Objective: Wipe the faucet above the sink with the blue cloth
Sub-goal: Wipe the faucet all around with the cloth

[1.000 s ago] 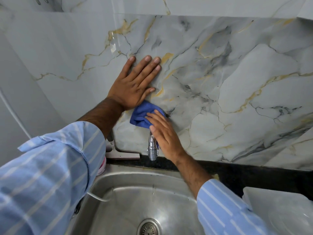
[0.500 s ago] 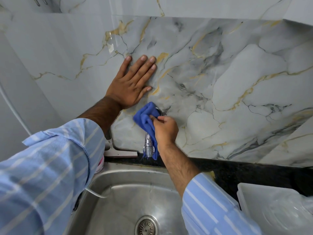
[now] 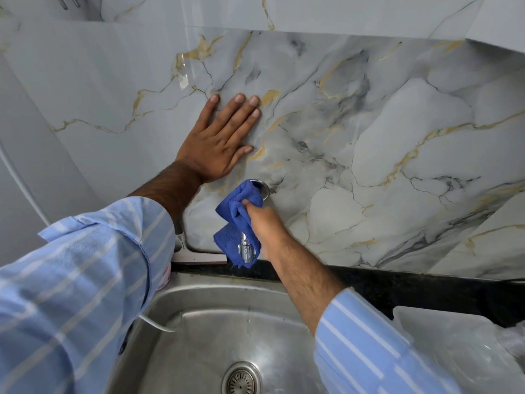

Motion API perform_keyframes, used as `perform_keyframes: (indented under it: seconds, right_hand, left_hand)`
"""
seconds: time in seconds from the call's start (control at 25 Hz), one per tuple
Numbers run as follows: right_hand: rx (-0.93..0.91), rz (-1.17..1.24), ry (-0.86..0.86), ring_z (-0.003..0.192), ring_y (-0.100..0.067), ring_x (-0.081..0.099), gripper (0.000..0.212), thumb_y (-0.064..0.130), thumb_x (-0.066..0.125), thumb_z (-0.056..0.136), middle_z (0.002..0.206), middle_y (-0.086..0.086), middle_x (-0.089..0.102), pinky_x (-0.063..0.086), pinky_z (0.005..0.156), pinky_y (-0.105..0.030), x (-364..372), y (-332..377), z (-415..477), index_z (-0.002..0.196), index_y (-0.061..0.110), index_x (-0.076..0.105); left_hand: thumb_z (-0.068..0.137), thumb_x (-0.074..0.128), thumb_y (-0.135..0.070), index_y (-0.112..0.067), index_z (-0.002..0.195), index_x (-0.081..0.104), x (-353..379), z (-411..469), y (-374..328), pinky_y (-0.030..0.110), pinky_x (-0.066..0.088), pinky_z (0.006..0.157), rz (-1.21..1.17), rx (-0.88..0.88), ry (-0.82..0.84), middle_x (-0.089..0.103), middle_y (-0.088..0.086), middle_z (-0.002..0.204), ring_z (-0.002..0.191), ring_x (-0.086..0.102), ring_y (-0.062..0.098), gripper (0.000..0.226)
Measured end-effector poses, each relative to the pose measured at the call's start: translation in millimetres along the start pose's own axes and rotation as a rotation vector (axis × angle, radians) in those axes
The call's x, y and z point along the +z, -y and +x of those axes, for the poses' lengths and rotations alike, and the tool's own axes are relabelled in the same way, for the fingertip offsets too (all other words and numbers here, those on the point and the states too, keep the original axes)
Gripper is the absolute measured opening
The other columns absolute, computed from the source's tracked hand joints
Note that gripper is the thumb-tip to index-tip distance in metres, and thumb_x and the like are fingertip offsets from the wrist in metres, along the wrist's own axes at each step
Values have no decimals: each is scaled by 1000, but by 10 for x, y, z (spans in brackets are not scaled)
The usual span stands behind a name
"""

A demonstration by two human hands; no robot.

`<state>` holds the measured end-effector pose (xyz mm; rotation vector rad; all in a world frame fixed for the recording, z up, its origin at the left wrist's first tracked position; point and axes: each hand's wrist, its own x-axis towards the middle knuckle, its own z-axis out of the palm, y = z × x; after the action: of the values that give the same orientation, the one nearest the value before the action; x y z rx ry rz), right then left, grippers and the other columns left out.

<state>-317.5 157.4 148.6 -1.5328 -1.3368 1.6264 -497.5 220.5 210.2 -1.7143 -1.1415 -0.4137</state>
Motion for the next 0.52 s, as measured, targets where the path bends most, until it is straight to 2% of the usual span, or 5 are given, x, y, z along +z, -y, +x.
perform_keyframes:
  seconds: [0.16, 0.24, 0.36, 0.44, 0.52]
  right_hand:
    - [-95, -138, -6, 87, -20, 53, 27, 34, 53, 99, 93, -5, 58, 44, 77, -30, 130, 201, 170, 102, 13, 69]
    - [-82, -208, -56, 88, -22, 55, 25, 29, 56, 99, 97, -7, 57, 43, 76, -30, 150, 268, 251, 93, 8, 67]
    - [-69, -281, -126, 89, -25, 61, 24, 29, 61, 95, 97, -9, 61, 44, 73, -30, 174, 230, 241, 98, 5, 64]
    - [-85, -190, -146, 84, -25, 64, 20, 26, 67, 87, 92, -5, 65, 52, 73, -32, 173, 98, 180, 84, 8, 61]
    - [-15, -1, -101, 86, -28, 73, 23, 28, 73, 74, 95, -9, 75, 62, 84, -42, 143, -36, 121, 81, 8, 65]
  left_hand:
    - [114, 39, -45, -7, 167, 17, -4, -2, -14, 61, 18, 127, -5, -7, 25, 21, 13, 173, 160, 22, 33, 69]
    - [114, 37, -45, -6, 167, 16, -11, -6, -35, 62, 20, 126, 8, -11, 28, 21, 14, 173, 160, 22, 34, 69]
    - [114, 37, -45, -5, 166, 15, -25, 2, -55, 63, 18, 126, 18, -16, 34, 20, 15, 173, 160, 21, 35, 69]
    - [114, 37, -44, -5, 166, 15, -28, 1, -53, 62, 16, 126, 16, -16, 38, 20, 15, 173, 160, 21, 35, 69]
    - [114, 37, -44, -4, 166, 17, -27, -1, -51, 62, 16, 126, 19, -15, 31, 22, 16, 173, 160, 22, 35, 69]
